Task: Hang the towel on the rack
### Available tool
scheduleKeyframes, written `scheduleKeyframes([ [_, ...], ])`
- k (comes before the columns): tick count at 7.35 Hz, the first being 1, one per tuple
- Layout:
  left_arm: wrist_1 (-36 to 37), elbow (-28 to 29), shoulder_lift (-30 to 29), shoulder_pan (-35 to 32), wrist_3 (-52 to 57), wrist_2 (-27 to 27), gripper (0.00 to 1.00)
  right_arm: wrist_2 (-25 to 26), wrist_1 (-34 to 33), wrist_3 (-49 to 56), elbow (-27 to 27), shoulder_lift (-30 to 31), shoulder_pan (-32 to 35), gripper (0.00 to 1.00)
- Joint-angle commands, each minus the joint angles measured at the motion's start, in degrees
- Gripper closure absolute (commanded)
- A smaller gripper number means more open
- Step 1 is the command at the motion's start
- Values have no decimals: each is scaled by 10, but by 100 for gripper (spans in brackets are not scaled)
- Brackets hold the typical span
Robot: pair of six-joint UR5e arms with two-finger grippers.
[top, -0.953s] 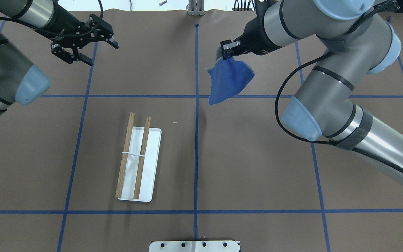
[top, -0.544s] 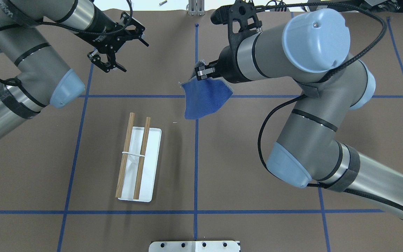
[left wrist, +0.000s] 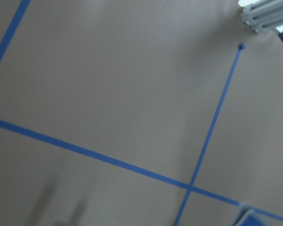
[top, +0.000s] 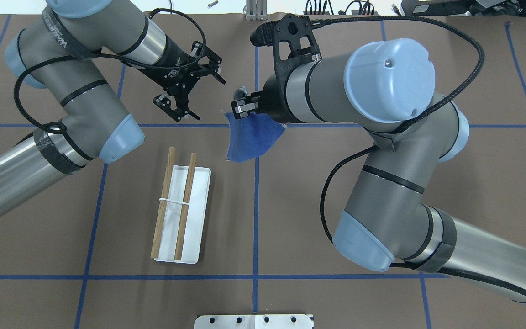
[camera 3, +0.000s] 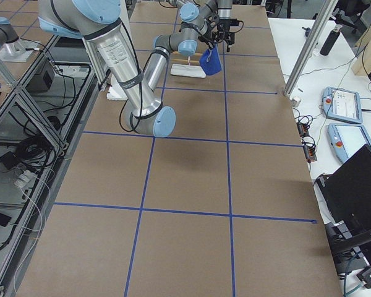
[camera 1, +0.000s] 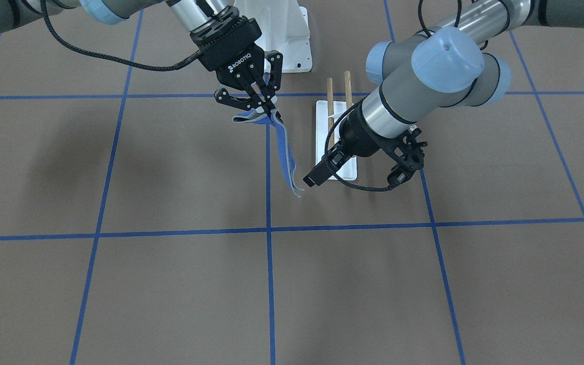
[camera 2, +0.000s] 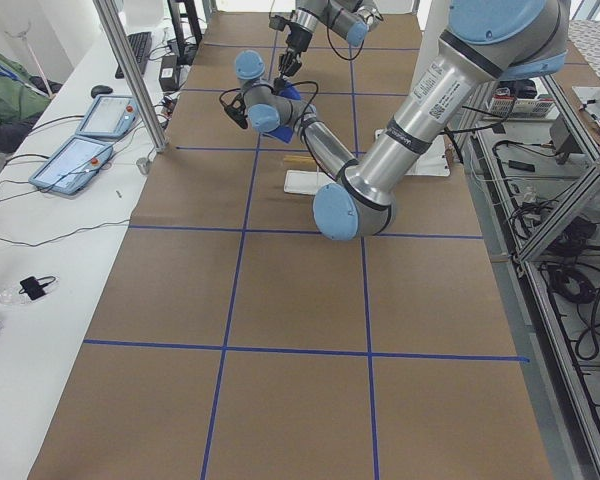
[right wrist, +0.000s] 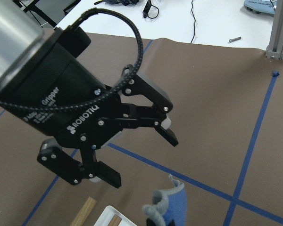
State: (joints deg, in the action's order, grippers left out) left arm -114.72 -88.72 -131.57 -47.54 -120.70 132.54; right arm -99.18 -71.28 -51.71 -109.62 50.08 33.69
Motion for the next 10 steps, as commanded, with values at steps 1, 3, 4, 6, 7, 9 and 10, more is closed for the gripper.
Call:
scheduleKeyframes([
  [1, -1, 2, -13, 13, -19, 0, 2, 9, 0, 2, 0, -6, -10, 100],
  [3, -41, 3, -6, 31, -16, 0, 20, 22, 0, 6, 1, -8, -14, 100],
  [4, -56, 5, -6, 35, -16, 0, 33, 22, 0, 7, 1, -10, -15, 100],
  [6, -57, 3, -5, 36, -16, 0, 81, 22, 0, 7, -1, -7, -15, 100],
  [7, -57, 3, -4, 36, -14, 0, 100, 22, 0, 6, -4, -3, -15, 100],
  [9, -56, 2, -4, 35, -14, -1, 100, 18, -1, -1, -11, -1, -23, 94],
  [10, -56, 2, -4, 33, -17, -2, 100, 22, -1, -30, -12, 6, -27, 9],
])
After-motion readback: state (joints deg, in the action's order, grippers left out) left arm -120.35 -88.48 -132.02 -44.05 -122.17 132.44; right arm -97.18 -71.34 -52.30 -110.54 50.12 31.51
